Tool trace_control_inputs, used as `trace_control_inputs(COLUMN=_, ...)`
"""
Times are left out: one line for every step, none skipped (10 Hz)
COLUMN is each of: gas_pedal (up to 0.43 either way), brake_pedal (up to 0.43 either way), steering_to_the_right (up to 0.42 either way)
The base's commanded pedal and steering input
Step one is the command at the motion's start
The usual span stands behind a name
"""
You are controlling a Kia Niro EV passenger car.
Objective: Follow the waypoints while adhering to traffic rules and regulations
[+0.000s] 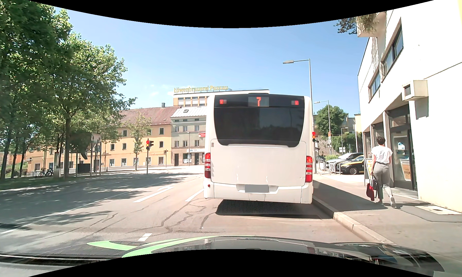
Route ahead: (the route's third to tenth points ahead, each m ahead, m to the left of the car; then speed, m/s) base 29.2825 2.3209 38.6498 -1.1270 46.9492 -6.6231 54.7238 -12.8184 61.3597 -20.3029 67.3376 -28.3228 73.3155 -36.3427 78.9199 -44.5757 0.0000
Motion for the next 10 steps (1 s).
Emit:
trace_control_inputs(gas_pedal=0.000, brake_pedal=0.287, steering_to_the_right=0.025)
trace_control_inputs(gas_pedal=0.000, brake_pedal=0.287, steering_to_the_right=0.025)
trace_control_inputs(gas_pedal=0.000, brake_pedal=0.287, steering_to_the_right=0.025)
trace_control_inputs(gas_pedal=0.000, brake_pedal=0.287, steering_to_the_right=0.025)
trace_control_inputs(gas_pedal=0.000, brake_pedal=0.287, steering_to_the_right=0.025)
trace_control_inputs(gas_pedal=0.000, brake_pedal=0.287, steering_to_the_right=0.026)
trace_control_inputs(gas_pedal=0.000, brake_pedal=0.287, steering_to_the_right=0.026)
trace_control_inputs(gas_pedal=0.000, brake_pedal=0.287, steering_to_the_right=0.026)
trace_control_inputs(gas_pedal=0.000, brake_pedal=0.287, steering_to_the_right=0.025)
trace_control_inputs(gas_pedal=0.000, brake_pedal=0.287, steering_to_the_right=0.026)
